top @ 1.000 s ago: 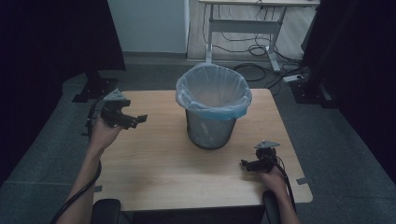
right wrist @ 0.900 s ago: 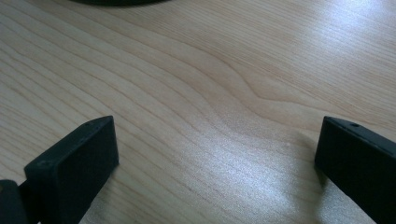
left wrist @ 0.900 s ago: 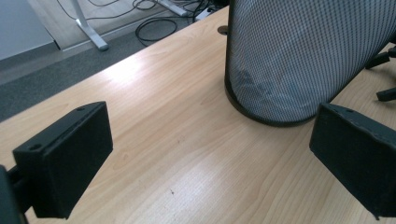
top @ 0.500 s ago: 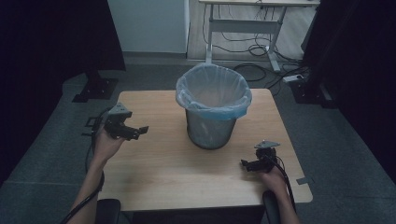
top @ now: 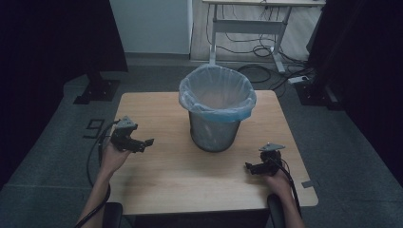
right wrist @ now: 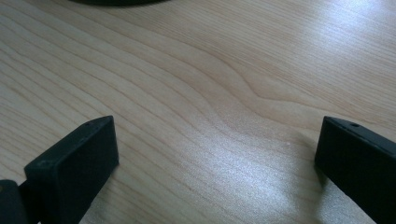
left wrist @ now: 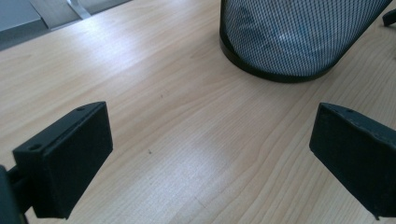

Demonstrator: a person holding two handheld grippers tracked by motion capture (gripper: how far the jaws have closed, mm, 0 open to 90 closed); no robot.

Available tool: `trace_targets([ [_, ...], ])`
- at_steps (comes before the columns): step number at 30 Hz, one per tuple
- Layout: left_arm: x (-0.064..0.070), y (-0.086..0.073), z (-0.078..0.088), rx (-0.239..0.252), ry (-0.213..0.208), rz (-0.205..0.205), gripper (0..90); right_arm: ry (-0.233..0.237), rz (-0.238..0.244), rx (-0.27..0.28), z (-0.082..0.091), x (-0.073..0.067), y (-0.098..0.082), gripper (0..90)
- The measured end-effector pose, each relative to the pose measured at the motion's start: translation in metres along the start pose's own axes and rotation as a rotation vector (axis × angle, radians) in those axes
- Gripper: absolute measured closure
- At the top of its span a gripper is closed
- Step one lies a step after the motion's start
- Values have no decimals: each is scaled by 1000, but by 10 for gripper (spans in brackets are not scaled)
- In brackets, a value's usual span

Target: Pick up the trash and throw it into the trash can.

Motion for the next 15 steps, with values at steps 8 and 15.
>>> trace_targets([
  [8,2,-20,-11,-5,-8,15,0,0,0,0,0,0,0,0],
  [15,3,-41,-21,-19,-4,24,0,0,-1,0,0,0,0,0],
])
Point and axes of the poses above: each handheld gripper's, and its own axes: z roughly backward along the jaws, y roughly out of its top, x roughly to its right, the point moved 10 cm from there along -z, roughly forward along the jaws, and after that the axes turned 7 degrees about z, right-handed, at the moved point
